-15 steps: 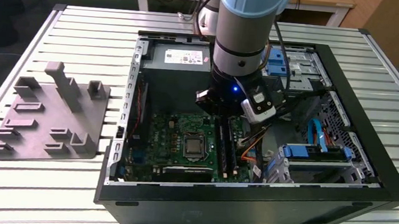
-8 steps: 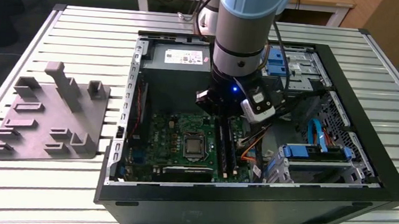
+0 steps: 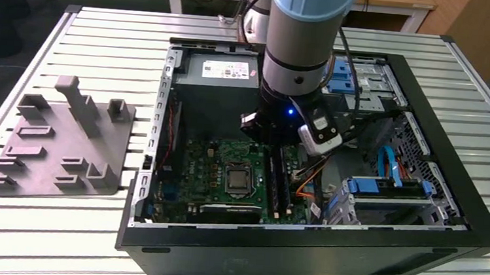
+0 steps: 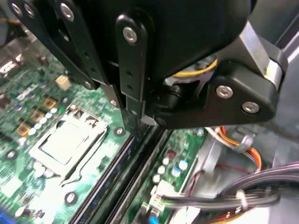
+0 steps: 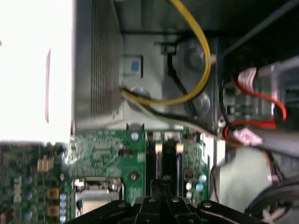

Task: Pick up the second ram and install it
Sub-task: 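Press down the second ram until it locks into place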

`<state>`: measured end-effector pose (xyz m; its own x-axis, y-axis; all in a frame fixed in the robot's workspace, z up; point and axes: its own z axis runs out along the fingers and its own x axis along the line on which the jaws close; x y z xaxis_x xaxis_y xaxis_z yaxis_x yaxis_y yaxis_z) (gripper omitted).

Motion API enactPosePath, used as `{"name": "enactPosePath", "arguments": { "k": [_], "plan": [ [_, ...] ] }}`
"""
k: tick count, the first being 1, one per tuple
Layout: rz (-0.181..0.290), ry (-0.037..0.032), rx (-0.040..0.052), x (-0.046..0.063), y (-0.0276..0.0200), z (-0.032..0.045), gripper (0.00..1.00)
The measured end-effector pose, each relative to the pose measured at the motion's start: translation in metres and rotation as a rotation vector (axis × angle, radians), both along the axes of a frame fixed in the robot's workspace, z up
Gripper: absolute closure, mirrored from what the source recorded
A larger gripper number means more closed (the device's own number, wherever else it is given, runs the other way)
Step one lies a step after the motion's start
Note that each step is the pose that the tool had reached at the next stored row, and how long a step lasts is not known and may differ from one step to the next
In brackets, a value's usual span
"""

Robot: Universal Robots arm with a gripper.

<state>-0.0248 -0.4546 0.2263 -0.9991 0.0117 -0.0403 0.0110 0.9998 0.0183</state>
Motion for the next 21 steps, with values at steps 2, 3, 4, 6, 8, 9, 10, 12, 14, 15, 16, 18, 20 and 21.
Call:
{"name": "enactPosePath", "arguments": {
  "k": [2, 3, 4, 6, 8, 9, 10, 12, 14, 15, 16, 18, 20, 21],
  "plan": [
    [0.000, 0.0001, -0.0004, 0.000, -0.0079, -0.0002, 0.90],
    [0.000, 0.0000, -0.0003, 0.000, -0.0117, -0.0004, 0.90],
    [0.000, 0.0000, -0.0006, 0.000, -0.0154, -0.0005, 0.90],
    [0.000, 0.0001, -0.0011, 0.000, -0.0231, -0.0007, 0.90],
    [0.000, 0.0000, -0.0017, 0.000, -0.0304, -0.0009, 0.90],
    [0.000, 0.0001, -0.0023, 0.000, -0.0336, -0.0009, 0.90],
    [0.000, 0.0000, -0.0032, 0.000, -0.0364, -0.0010, 0.90],
    [0.000, 0.0001, -0.0060, 0.000, -0.0415, -0.0014, 0.90],
    [0.000, 0.0003, -0.0104, 0.000, -0.0462, -0.0019, 0.90],
    [0.000, 0.0005, -0.0124, 0.000, -0.0484, -0.0023, 0.90],
    [0.000, 0.0005, -0.0144, 0.000, -0.0506, -0.0026, 0.90],
    [0.000, 0.0007, -0.0191, 0.000, -0.0543, -0.0033, 0.90],
    [0.001, 0.0012, -0.0231, 0.000, -0.0574, -0.0046, 0.90],
    [0.001, 0.0015, -0.0249, 0.000, -0.0583, -0.0053, 0.90]
  ]
}}
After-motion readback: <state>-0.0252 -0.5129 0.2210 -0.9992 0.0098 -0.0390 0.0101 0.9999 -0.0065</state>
